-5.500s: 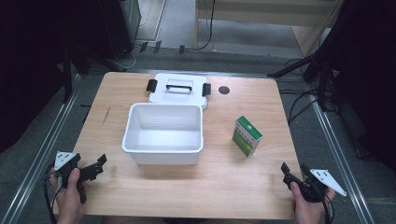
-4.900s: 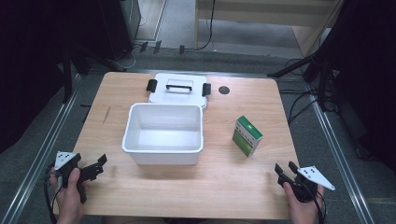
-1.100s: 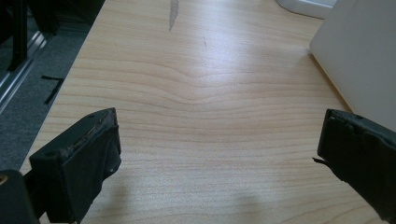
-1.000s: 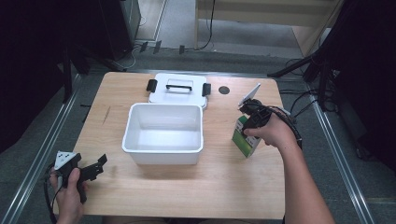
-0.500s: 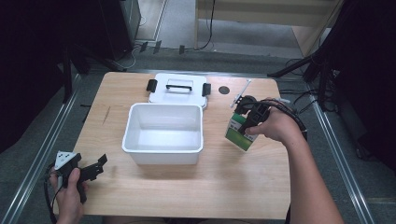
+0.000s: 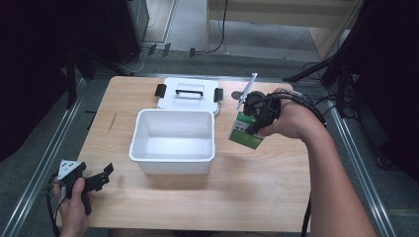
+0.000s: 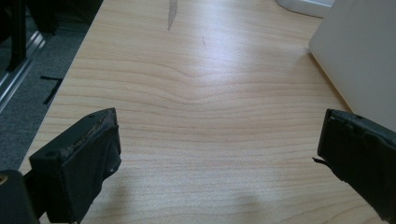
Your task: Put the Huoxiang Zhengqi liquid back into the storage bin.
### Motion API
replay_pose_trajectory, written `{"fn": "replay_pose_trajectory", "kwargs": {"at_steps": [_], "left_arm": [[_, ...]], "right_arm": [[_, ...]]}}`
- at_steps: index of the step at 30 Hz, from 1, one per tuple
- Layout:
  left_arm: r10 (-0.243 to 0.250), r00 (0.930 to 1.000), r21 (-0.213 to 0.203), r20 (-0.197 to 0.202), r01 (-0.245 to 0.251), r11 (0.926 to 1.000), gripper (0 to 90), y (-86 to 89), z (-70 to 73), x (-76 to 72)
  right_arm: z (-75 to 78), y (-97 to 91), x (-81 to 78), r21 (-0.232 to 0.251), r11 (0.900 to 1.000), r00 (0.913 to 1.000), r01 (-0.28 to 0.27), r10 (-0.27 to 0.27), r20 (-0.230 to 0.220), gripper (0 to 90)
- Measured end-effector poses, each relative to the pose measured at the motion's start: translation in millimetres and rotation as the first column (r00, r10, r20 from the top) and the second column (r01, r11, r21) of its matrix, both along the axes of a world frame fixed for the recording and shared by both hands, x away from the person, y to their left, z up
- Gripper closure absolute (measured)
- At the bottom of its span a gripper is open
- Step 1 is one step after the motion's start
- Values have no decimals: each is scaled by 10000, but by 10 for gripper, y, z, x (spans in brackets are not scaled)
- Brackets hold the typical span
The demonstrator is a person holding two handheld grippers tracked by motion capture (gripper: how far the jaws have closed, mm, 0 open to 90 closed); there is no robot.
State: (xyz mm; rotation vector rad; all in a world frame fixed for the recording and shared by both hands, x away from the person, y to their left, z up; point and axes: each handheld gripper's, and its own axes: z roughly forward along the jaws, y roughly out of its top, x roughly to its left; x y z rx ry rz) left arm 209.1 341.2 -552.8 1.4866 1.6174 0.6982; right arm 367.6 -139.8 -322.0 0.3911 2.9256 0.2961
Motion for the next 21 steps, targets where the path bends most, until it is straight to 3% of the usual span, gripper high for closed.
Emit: {"fn": "replay_pose_trajectory", "kwargs": {"at_steps": [5,14,21], "left_arm": [[-8,10000,0,-13,8,10000,1,1,0,0],[-32,10000,20,-8,32,10000,1,0,0,-1],[-25,10000,50,-21,25,10000,1,-2,1,-1]], "right_arm": [[107,81,-12,-228,9927,9929,-1187,1189,92,645],[321,174,-39,153,9867,9860,-1618,1610,441,644],[469,305,-76,126,9815,9803,-1913,1904,529,645]]}}
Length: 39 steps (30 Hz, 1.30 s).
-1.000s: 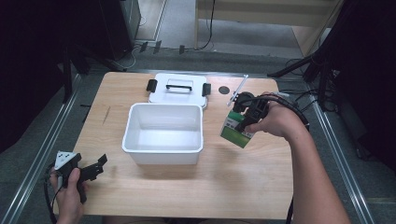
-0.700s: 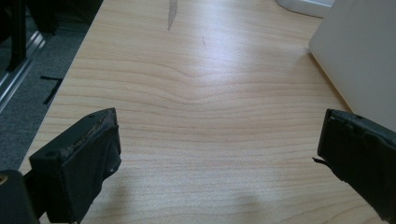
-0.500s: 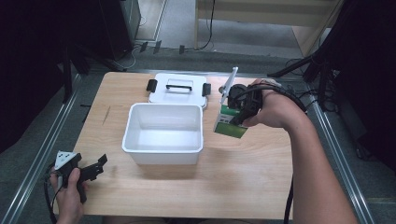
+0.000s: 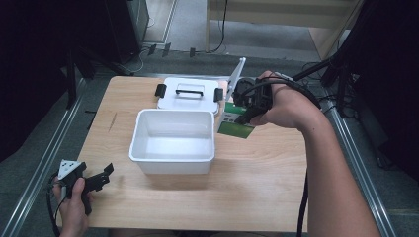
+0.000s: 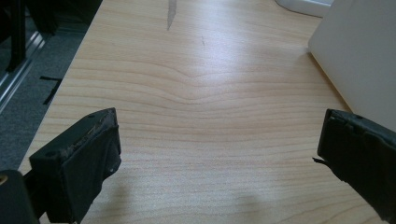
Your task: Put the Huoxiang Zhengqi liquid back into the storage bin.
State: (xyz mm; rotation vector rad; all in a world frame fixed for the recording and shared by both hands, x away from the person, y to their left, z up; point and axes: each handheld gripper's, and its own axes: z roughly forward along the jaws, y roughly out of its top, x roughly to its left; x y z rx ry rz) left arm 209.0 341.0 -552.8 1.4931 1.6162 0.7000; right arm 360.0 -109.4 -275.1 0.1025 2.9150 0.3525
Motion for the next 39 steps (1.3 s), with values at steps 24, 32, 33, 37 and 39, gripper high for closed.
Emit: {"fn": "replay_pose_trajectory", "kwargs": {"at_steps": [24,32,33,37,39], "left_arm": [[-9,10000,-65,6,9,10000,1,3,-1,2],[-19,10000,-67,-1,19,10000,1,4,-1,2],[-11,10000,-63,6,11,10000,1,4,-2,3],[-6,10000,-94,14,6,10000,1,4,-2,3],[-12,10000,-91,9,12,10000,1,5,-2,3]], "right_arm": [[142,679,-23,253,9951,9954,-959,957,83,644],[101,850,-17,236,9934,9937,-1121,1123,-48,643],[85,871,-2,257,9915,9918,-1278,1279,-2,643],[25,927,14,64,9923,9922,-1236,1237,-134,643],[-5,945,26,12,9923,9922,-1237,1238,-158,643]]}}
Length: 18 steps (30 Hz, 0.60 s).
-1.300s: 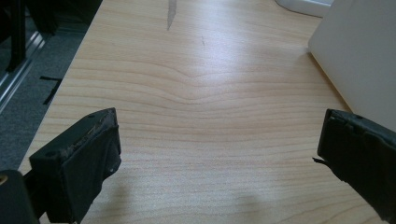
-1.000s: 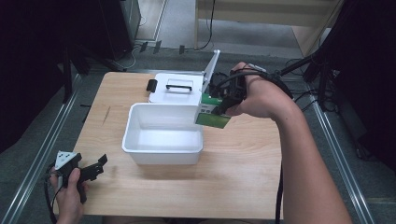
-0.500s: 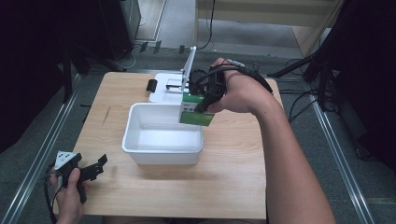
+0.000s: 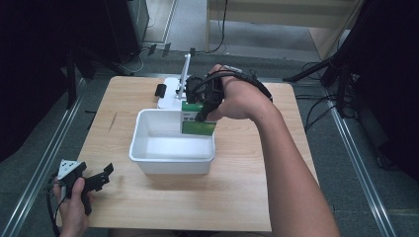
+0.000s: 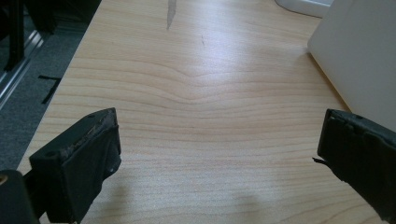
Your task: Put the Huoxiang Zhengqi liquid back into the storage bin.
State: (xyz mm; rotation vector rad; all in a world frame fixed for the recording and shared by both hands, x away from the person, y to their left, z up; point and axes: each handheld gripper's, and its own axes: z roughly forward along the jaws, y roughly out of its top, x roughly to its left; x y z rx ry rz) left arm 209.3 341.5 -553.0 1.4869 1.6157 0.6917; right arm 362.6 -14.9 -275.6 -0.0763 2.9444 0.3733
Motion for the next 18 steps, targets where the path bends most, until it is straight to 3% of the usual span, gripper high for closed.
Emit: {"fn": "replay_pose_trajectory", "kwargs": {"at_steps": [13,18], "left_arm": [[10,10000,3,21,-10,10000,1,0,-1,2],[-4,10000,15,17,4,10000,1,2,0,0]], "right_arm": [[-244,45,81,-46,10000,9996,-19,18,-289,641],[-354,63,115,-115,9998,9998,-159,158,-116,641]]}}
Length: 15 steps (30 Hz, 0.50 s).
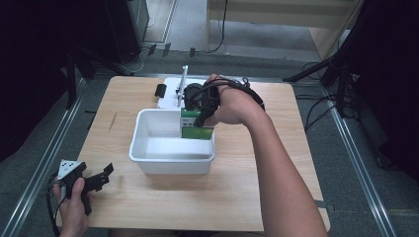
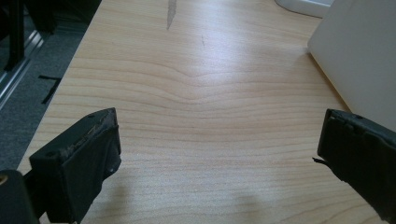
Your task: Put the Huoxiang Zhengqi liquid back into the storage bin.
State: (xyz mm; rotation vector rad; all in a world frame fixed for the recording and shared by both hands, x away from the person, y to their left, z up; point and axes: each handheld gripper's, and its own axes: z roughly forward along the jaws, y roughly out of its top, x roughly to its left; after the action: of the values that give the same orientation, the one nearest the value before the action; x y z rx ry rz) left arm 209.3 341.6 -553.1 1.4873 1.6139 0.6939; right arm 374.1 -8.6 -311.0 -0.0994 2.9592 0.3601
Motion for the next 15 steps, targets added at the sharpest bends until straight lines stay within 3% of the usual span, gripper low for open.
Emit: {"fn": "replay_pose_trajectory", "kwargs": {"at_steps": [5,15], "left_arm": [[17,10000,-17,-1,-17,10000,1,-2,0,-1],[-2,10000,-37,-17,2,10000,1,1,1,-1]], "right_arm": [[-120,19,38,-119,9997,9998,219,-219,23,639],[-372,93,103,-380,9992,9999,130,-128,48,637]]}}
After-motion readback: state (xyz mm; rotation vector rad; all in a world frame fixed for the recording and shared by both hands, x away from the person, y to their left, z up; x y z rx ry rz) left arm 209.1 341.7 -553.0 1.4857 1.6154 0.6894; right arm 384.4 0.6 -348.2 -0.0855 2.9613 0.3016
